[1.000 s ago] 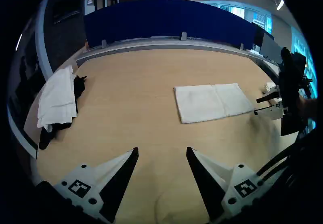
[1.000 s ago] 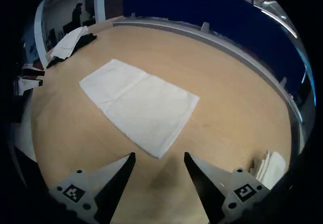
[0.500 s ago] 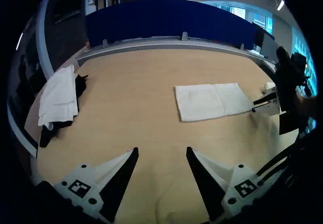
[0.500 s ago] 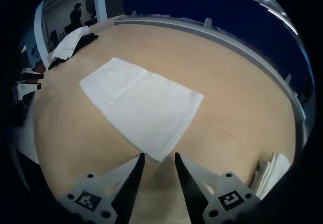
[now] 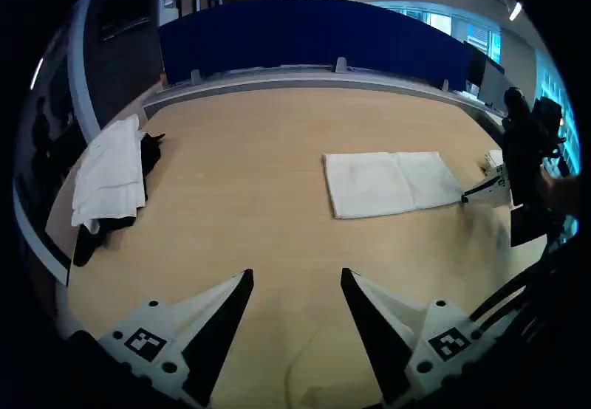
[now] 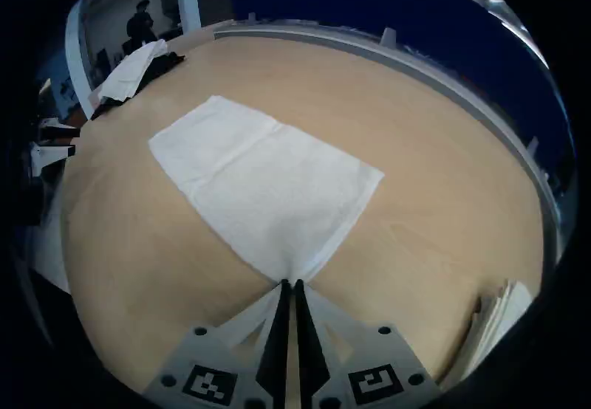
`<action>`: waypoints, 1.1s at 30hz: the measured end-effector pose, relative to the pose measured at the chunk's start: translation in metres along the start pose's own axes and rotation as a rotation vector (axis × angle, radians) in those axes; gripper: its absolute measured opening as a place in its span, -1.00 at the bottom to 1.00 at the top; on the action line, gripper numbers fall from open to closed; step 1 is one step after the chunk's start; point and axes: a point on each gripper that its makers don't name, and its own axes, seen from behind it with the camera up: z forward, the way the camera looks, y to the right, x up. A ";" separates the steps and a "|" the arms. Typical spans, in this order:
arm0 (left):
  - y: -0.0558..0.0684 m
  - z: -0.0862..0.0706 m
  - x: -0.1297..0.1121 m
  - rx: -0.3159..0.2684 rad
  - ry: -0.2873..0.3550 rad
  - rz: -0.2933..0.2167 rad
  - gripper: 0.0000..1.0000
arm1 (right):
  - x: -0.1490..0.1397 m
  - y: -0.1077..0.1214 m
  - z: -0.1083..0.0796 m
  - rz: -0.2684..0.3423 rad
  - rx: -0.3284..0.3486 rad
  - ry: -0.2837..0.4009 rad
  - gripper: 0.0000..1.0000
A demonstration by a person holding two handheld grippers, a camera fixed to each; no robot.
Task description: Fold towel
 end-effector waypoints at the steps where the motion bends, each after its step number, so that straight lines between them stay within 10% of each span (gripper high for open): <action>1: 0.000 0.000 0.000 -0.001 0.000 -0.001 0.74 | 0.001 0.000 0.000 -0.002 -0.002 0.001 -0.90; 33: -0.005 -0.007 0.020 -0.018 0.047 -0.036 0.75 | 0.141 -0.037 -0.053 -0.191 -0.017 0.171 -0.91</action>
